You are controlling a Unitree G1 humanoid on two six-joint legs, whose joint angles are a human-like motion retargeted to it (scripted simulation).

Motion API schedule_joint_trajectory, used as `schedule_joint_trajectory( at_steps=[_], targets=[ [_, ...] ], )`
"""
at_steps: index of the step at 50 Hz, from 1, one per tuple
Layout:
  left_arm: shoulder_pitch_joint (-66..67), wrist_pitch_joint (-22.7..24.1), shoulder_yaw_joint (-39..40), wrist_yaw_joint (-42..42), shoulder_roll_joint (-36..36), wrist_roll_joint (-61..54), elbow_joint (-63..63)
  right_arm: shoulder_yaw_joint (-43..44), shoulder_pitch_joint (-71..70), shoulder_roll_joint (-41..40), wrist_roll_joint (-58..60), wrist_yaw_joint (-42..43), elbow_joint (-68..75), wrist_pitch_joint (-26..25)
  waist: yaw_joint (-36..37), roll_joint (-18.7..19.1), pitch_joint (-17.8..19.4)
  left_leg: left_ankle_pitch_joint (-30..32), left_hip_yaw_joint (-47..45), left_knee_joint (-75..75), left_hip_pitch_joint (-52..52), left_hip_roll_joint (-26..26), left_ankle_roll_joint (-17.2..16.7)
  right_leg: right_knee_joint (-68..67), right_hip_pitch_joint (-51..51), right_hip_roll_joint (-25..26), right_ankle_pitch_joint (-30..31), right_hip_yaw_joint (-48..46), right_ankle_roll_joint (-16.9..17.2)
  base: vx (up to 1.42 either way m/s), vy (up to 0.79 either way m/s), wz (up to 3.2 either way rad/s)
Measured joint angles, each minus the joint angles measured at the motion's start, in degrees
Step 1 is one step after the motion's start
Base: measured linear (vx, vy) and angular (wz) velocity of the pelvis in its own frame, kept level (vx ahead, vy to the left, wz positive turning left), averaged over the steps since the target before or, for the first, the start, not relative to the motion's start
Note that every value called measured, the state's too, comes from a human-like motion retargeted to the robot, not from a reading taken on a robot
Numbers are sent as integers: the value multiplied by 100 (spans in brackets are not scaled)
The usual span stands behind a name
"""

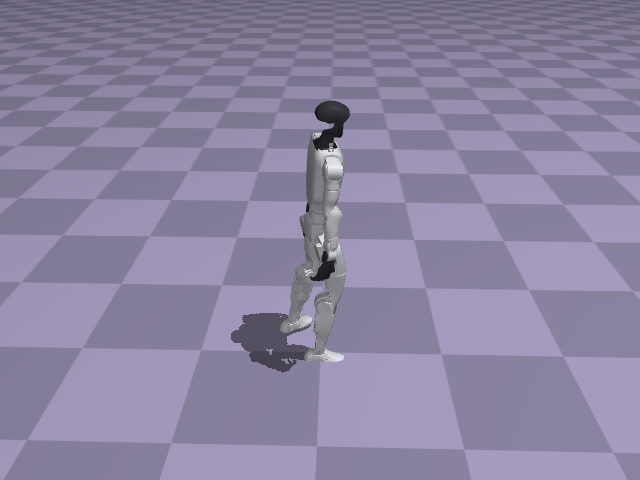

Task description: In place motions

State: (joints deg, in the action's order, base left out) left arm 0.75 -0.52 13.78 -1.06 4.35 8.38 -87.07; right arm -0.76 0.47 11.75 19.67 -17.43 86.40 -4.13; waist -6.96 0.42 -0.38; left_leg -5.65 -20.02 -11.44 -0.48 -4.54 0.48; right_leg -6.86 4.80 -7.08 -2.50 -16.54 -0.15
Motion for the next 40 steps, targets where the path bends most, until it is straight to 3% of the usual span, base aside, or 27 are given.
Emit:
schedule_joint_trajectory(
  at_steps=[8, 19, 26, 30, 35, 40],
  targets=[
    [-34, -31, 51, 8, 18, -77, -104, 185, 139, 22, -210, -35, 42, 30, -63, 159, -72, -241, -184, 470, 277, 34, -50, -38, 77, -21, 140, -59, 147, -1, 23, 3],
    [-265, -25, 154, -27, 185, -152, -137, 74, 32, -85, -345, -274, -143, 354, -77, 202, 209, -283, -115, 685, 194, 126, 22, -24, 250, 13, 631, 88, 312, -9, 20, -11],
    [-169, -84, 151, 15, 361, -34, -373, -55, -84, -115, -340, -309, -281, 460, -46, 192, 242, -250, -216, 700, 76, 92, 33, -306, 277, 191, 281, 518, 419, -8, 6, -30],
    [-91, -140, 162, 62, 351, -114, -511, -15, -6, -73, -311, -304, -214, 517, -29, 164, 217, -192, -279, 806, 197, 161, -7, -180, -70, 148, 206, 266, 416, 0, 0, 0],
    [34, -123, 59, 24, 297, -75, -496, 76, 156, -26, -306, -283, 116, 497, 178, -53, 83, -209, -340, 888, 375, 407, -25, 270, -305, 106, 348, 276, 345, 4, -3, -20],
    [39, -107, -17, -86, 222, -72, -430, 44, 141, -14, -449, -207, 479, 461, 228, -13, 110, -288, -373, 849, 450, 331, -32, 304, -324, 123, 422, 266, 311, -5, -11, -24]
  ],
)
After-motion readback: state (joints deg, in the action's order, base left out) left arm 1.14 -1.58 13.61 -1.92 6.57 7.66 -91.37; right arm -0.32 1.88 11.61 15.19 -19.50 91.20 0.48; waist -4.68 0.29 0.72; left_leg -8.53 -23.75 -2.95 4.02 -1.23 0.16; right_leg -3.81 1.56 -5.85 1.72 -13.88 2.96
